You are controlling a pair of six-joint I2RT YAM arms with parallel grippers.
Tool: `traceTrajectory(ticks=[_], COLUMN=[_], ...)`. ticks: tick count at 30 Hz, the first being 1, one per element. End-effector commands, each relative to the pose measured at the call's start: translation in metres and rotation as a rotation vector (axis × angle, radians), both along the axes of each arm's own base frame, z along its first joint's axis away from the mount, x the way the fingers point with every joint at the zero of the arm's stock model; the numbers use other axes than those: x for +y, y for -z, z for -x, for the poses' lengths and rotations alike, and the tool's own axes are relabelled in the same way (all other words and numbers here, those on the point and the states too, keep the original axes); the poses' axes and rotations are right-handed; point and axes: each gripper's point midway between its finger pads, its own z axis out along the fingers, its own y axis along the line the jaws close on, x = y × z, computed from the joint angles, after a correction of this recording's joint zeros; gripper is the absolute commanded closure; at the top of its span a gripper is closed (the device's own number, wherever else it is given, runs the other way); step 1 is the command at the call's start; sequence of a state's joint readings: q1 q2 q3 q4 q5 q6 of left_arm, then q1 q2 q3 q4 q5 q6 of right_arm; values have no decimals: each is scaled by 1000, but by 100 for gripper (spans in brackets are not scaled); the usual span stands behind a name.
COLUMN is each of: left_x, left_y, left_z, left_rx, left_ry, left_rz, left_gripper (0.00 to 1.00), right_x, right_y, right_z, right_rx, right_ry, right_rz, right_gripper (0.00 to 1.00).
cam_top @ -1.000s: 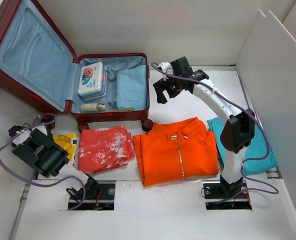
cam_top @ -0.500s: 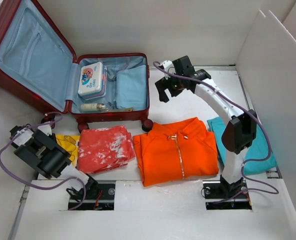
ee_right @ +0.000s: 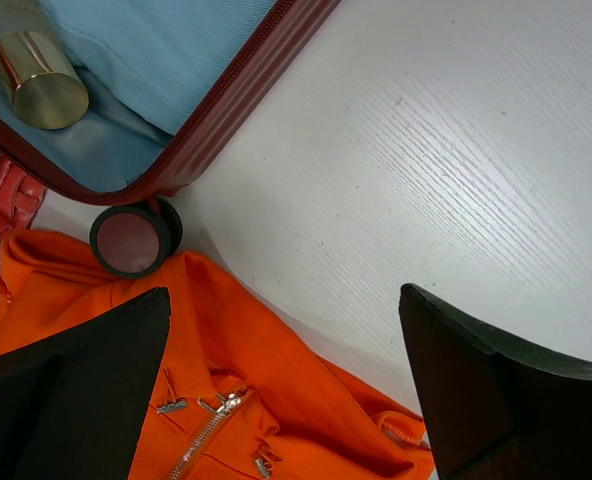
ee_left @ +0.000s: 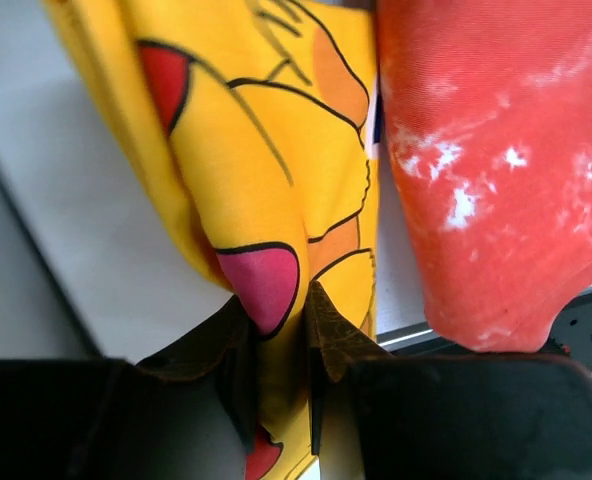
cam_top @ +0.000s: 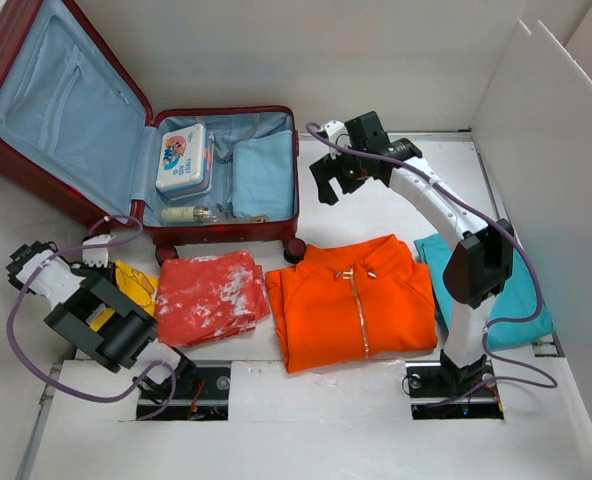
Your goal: Pack the luggage
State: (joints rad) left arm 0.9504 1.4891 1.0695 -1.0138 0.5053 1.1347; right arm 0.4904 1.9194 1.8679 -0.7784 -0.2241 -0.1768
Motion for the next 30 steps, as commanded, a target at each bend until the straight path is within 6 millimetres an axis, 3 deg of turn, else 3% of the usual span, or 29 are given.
traceTrajectory(ticks=[1,4,13,18,23,27,28,30], left_x=[-10,-13,-51,-85,-142,-162,-166,-176], left_y=[-43,-53,-83,-107,-124,-146,-160,-168], left_z=[-3,-1,-31,-61,-92,-124,-137,-161], left_rx=[-104,-104,-256,-343,-424,-490,-533,-561], left_ry=[76,158,357,484,658,667,670,643], left_rz=[-55,-153,-216,-197,-73,40,47,117], left_gripper=[100,100,100,100,100,100,100,100], right_x=[1,3,9,6,7,6,4,3], right_y=[-35,-40,-38,-38,-34,-34,-33,-35], right_z=[-2,-4,-7,-8,-9,-7,-8,-8], right_rx=[-75,-91,-77,-70,-62,-59,-62,-73], right_ry=[-13,-13,-31,-22,-22,-22,-15,-9], right_rz=[-50,-58,-71,-81,-77,-75,-69,-68], right_gripper=[0,0,0,0,0,0,0,0])
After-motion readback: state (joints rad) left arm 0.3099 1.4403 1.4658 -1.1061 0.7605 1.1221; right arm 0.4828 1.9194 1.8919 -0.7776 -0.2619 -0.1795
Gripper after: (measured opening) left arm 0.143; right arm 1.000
